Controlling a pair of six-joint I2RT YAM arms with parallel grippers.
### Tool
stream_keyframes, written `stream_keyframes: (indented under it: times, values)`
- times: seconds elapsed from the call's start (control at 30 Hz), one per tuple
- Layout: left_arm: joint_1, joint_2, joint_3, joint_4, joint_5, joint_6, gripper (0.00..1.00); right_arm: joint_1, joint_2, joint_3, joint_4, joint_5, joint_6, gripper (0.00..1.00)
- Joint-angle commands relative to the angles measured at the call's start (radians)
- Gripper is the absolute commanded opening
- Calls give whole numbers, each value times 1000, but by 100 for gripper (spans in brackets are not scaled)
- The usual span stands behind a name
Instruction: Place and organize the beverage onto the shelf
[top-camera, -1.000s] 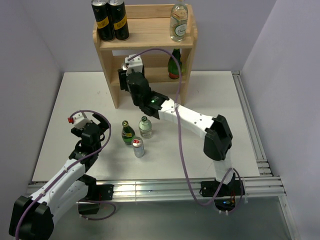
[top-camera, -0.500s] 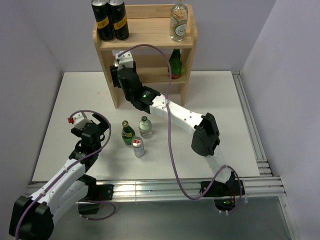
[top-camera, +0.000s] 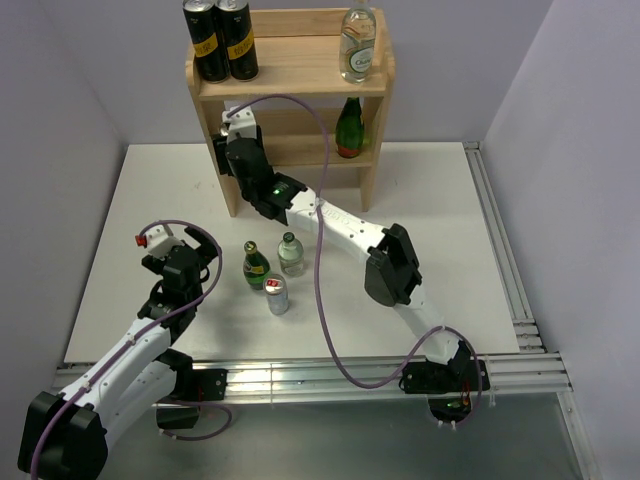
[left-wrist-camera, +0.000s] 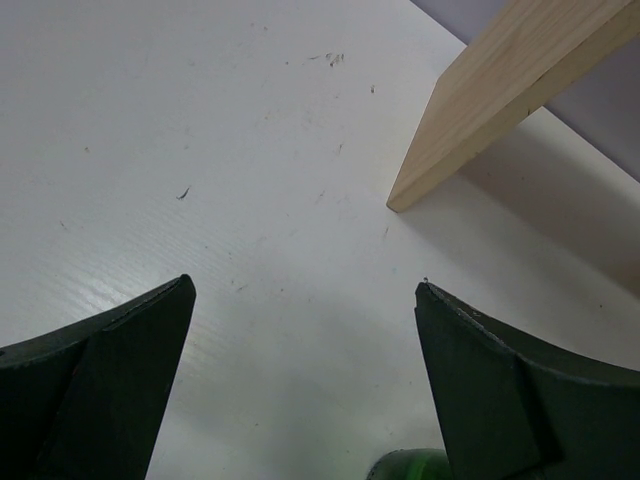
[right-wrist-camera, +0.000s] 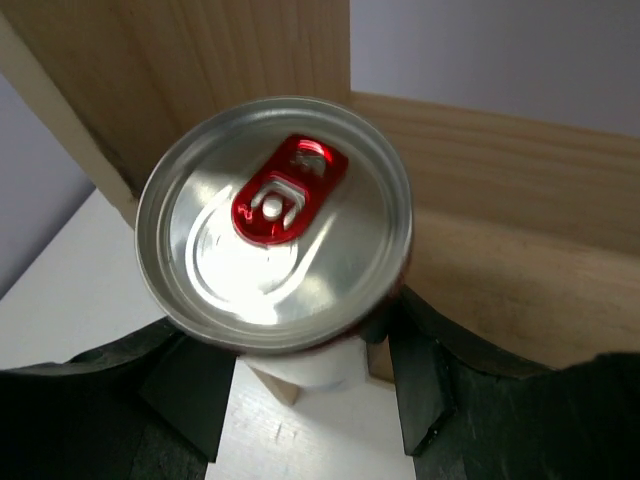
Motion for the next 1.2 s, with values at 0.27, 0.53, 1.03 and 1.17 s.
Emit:
stream_keyframes:
  times: [0.27,0.53,1.03,1.17]
  values:
    - [-2,-13,30,14,-16,-13,99,-14,18,33,208,14,-3,0]
    - [-2,-13,30,13,-18,-11,99,-14,59,32,304,40,-45,0]
    - [-2,-10,30,19,-16,-9,99,-11,102,8,333,84,-46,100]
    - [-2,-7,32,17,-14,-8,99,-11,84,-24,339,88,-42,100]
